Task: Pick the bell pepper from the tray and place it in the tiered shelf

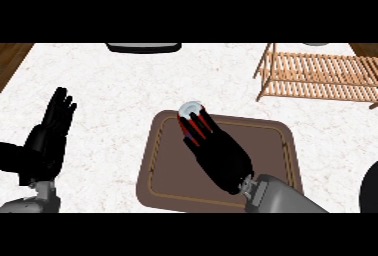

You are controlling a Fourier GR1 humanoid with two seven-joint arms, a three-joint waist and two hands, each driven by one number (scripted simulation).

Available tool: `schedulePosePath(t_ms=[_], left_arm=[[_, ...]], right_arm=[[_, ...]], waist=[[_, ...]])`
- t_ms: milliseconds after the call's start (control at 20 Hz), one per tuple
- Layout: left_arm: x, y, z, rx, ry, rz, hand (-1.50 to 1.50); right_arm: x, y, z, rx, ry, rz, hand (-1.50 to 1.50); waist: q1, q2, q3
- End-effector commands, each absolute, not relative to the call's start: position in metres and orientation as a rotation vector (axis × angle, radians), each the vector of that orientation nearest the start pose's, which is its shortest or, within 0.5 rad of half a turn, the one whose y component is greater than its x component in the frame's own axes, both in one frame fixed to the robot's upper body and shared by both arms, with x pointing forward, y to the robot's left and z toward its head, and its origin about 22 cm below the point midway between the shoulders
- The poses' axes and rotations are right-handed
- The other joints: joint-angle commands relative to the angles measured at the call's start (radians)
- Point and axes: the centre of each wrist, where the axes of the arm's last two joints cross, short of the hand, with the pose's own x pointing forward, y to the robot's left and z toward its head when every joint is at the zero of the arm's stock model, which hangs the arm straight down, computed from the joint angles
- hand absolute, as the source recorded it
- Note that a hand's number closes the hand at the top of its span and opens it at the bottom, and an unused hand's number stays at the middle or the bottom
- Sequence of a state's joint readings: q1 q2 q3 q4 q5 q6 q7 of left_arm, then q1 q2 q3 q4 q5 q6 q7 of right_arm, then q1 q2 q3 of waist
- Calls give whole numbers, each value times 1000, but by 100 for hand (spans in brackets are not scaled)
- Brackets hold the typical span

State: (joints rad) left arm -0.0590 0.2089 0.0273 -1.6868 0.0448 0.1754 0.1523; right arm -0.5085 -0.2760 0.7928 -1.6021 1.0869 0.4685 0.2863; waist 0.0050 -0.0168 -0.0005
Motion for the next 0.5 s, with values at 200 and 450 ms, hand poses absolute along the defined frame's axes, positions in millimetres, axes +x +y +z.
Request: schedulePosePath(t_ms=[200, 450], left_arm=[[253, 270, 62, 252, -1619, 32, 0], [255, 269, 64, 245, -1613, 52, 0]], right_arm=[[256, -75, 36, -792, -1301, 2147, 150], [268, -112, 36, -856, -1291, 2025, 150]], waist=[[6, 18, 1], [-3, 18, 1]])
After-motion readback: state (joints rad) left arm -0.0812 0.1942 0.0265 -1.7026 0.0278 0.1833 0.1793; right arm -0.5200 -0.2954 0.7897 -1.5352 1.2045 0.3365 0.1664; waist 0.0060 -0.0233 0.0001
